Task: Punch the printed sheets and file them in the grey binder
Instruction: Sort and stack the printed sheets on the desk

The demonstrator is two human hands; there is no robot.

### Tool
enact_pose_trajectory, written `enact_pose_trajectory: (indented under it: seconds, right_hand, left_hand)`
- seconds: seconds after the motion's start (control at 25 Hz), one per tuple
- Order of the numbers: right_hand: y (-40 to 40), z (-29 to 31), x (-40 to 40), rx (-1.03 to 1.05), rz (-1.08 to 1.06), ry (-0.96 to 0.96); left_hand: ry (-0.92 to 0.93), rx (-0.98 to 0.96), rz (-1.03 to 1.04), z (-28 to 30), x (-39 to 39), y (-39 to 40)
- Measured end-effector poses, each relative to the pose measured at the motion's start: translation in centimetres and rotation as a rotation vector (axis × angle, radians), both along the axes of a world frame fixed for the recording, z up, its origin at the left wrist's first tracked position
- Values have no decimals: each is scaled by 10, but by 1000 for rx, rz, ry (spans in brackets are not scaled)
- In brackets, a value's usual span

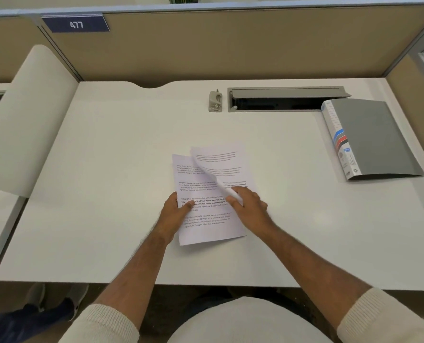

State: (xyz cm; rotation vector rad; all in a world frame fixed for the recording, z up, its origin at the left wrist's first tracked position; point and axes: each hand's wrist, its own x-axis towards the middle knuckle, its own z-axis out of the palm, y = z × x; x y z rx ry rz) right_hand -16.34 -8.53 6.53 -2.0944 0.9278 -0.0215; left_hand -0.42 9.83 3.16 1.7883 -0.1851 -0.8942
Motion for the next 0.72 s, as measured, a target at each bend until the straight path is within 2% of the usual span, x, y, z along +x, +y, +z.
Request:
enact_pose_trajectory:
  seconds: [0.4,0.6,0.72]
  right_hand:
    - [48,-4,9,102,242,122]
    - [58,-1,1,227,280,145]
    - [59,2,-5,256,283,145]
  left_hand:
    - [94,38,60,3,-4,-3]
    - [259,-9,41,5,-7,-4]
    - [208,18,3,5,-7,-5]
